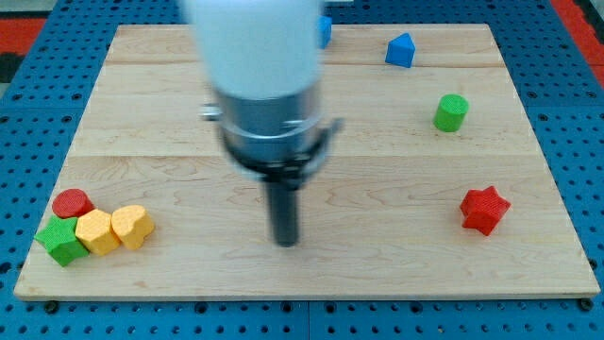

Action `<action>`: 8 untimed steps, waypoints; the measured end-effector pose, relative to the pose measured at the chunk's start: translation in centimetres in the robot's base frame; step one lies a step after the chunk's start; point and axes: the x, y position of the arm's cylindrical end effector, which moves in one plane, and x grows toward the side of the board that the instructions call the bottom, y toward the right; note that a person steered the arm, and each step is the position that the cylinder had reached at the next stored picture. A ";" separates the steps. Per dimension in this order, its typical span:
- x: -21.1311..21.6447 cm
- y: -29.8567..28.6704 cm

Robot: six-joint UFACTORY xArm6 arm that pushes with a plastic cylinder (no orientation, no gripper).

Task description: Move the red star to the top of yellow hexagon

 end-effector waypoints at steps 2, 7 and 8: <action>-8.7 10.3; -1.1 14.2; -1.1 11.5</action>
